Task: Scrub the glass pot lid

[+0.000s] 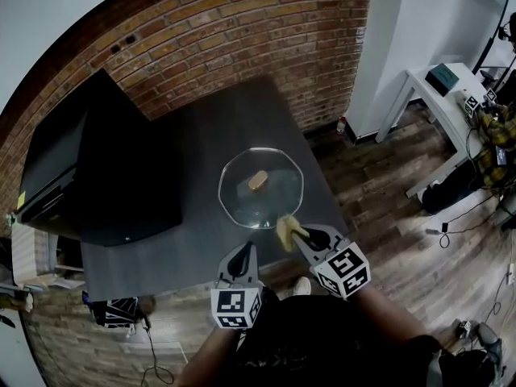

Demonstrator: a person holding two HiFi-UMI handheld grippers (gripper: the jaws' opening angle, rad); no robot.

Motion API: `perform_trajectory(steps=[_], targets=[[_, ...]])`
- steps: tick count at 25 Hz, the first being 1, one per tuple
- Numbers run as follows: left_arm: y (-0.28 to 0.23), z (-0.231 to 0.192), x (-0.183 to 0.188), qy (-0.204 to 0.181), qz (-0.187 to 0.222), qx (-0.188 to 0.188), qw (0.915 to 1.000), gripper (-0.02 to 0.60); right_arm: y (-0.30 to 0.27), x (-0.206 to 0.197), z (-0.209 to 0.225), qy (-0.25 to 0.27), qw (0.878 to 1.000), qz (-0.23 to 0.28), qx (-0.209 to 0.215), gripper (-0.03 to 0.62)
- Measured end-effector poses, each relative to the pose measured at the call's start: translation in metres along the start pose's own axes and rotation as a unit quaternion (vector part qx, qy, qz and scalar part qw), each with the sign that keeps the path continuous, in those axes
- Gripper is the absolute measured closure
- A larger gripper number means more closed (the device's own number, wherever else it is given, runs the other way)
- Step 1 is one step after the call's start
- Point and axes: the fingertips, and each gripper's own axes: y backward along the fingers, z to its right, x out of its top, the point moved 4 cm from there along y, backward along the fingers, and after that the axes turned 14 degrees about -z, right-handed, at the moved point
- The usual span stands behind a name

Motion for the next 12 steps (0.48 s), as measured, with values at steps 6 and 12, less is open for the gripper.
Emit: perform_trajectory(steps=[6, 12], targets=[[0.002, -0.012, 0.002, 0.016, 0.008, 0.007, 0.9998, 0.548, -0.01, 0.0, -0.004, -0.001, 1.0, -0.005, 0.011, 0.546], [0.001, -0.02, -0.003, 0.016, 0.0, 0.006, 0.9999, 0.546, -0.018, 0.005, -0.006, 0.001, 1.0, -0.004, 0.016, 0.546]])
